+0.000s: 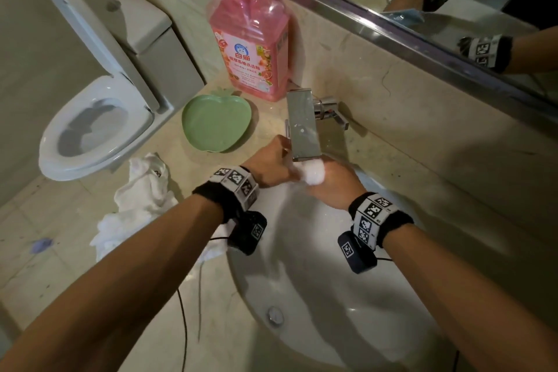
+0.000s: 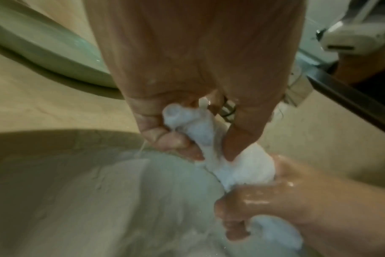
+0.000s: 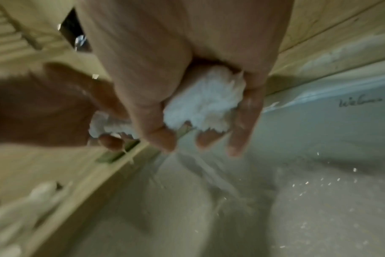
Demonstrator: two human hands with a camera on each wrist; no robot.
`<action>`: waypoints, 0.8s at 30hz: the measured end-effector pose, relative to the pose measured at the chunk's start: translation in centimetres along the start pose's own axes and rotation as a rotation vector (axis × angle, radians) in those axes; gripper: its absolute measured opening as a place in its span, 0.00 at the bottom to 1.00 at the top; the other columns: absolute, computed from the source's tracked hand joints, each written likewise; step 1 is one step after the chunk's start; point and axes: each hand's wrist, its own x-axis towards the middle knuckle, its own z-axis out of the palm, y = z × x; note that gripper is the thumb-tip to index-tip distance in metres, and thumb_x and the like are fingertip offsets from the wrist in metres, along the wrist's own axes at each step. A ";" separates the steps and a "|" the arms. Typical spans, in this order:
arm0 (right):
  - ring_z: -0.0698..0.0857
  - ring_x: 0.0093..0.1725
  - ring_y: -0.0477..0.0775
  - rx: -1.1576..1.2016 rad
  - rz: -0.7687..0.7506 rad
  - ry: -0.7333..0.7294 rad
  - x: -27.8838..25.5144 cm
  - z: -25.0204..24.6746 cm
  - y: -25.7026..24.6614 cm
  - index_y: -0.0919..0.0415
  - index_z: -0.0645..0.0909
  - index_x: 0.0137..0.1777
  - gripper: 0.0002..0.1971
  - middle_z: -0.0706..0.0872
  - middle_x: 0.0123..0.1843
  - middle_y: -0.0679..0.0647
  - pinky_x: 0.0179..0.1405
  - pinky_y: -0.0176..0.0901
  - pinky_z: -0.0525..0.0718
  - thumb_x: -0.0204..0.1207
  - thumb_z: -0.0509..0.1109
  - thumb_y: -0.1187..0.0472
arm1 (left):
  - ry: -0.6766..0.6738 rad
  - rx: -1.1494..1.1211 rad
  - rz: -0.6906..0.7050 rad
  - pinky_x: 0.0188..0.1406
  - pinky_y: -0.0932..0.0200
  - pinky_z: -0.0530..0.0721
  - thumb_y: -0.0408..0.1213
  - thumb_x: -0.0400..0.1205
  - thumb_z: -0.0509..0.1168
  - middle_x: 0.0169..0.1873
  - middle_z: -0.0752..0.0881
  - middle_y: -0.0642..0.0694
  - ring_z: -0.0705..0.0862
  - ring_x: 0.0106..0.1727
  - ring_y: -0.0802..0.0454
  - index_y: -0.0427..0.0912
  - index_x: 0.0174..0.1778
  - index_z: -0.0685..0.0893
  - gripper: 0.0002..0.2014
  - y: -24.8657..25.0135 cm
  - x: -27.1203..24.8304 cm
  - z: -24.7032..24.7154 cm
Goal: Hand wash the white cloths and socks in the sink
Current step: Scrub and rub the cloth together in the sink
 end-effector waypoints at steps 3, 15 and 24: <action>0.87 0.57 0.47 0.429 0.091 -0.170 -0.8 -0.3 -1.1 0.43 0.75 0.68 0.32 0.88 0.59 0.43 0.54 0.46 0.86 0.63 0.77 0.41 | 0.093 -0.189 0.036 0.53 0.60 0.78 0.33 0.69 0.81 0.50 0.84 0.54 0.82 0.56 0.50 0.51 0.51 0.82 0.20 -1.2 -1.2 -0.7; 0.91 0.56 0.53 0.583 0.014 0.077 -1.4 0.4 -3.2 0.59 0.84 0.61 0.20 0.92 0.54 0.54 0.62 0.55 0.87 0.70 0.77 0.72 | 0.218 -0.591 -0.132 0.23 0.65 0.81 0.20 0.72 0.74 0.46 0.83 0.46 0.82 0.39 0.53 0.39 0.64 0.69 0.29 -3.1 -2.6 1.2; 0.90 0.59 0.54 0.585 0.104 -0.012 -1.8 -1.0 -2.1 0.56 0.84 0.63 0.22 0.92 0.56 0.52 0.60 0.50 0.86 0.70 0.79 0.68 | 0.231 -0.269 0.000 0.38 0.56 0.80 0.49 0.79 0.73 0.37 0.86 0.50 0.83 0.37 0.52 0.48 0.43 0.84 0.09 -2.7 -2.4 2.4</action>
